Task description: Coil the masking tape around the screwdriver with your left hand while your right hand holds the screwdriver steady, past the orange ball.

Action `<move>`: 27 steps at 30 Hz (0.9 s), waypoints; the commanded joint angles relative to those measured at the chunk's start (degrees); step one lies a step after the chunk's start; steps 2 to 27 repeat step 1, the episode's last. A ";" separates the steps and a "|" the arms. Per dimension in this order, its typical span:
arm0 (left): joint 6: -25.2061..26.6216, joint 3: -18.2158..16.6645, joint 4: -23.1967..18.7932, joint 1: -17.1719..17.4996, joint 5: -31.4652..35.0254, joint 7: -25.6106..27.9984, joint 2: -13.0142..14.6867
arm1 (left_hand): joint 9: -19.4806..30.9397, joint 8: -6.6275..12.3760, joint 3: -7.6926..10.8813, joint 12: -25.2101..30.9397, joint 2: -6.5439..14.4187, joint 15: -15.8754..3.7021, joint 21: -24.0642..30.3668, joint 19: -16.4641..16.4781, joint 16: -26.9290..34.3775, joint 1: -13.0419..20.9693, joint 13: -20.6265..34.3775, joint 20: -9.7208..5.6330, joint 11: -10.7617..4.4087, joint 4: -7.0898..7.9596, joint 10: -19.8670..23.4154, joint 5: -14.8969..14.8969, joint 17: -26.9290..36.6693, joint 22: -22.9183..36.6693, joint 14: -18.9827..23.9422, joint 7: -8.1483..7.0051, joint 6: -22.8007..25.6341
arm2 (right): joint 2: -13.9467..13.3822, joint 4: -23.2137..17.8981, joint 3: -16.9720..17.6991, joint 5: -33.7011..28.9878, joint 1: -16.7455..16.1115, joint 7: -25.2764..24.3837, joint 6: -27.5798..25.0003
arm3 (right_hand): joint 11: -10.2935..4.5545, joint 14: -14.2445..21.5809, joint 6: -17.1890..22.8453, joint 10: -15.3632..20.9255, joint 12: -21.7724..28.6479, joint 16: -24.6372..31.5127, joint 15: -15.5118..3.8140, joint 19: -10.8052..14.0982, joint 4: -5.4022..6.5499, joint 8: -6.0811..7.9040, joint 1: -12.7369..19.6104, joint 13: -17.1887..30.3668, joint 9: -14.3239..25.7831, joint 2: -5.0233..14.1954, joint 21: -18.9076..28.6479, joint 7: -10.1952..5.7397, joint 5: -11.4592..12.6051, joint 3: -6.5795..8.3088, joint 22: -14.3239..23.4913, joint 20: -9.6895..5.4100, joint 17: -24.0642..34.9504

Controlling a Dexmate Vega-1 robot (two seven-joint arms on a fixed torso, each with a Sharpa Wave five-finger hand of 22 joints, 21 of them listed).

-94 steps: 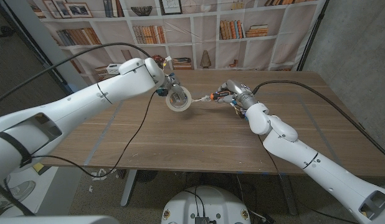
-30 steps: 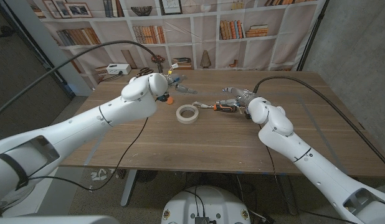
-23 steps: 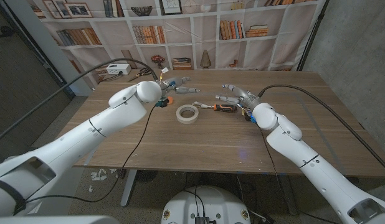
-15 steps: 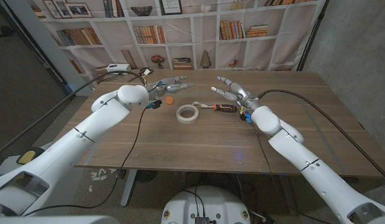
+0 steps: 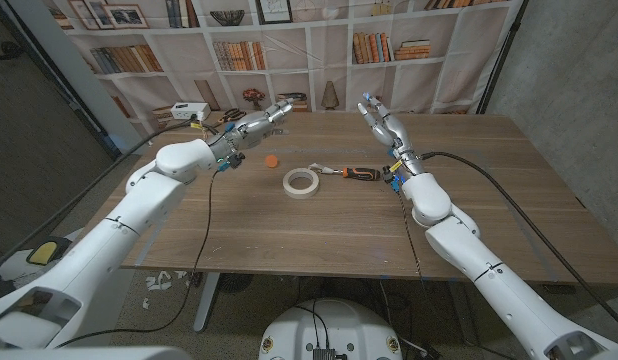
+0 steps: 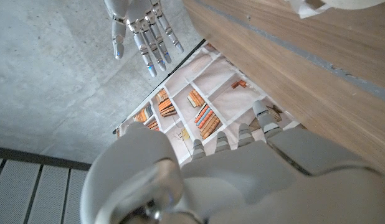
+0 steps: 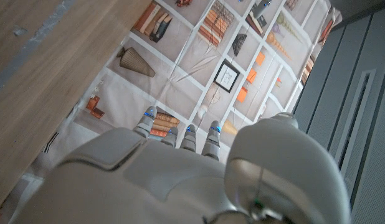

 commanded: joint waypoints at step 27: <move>-8.90 -2.00 13.61 0.15 -9.03 -3.73 -5.44 | 0.11 -0.47 -0.37 -0.49 0.73 -0.18 -0.41 -4.02 0.39 -1.16 -0.07 -0.35 -0.26 0.10 -1.42 -0.02 0.11 0.22 -0.52 -0.42 -1.46 | 2.80 2.82 -1.69 1.02 1.20 -14.17 6.59 | 0.01 -1.96 0.63 0.12 0.48 1.21 -1.95 -1.96 -0.70 0.05 -0.29 -0.20 0.13 -0.03 0.29 0.40 -0.18 0.33 0.19 -0.98 -1.02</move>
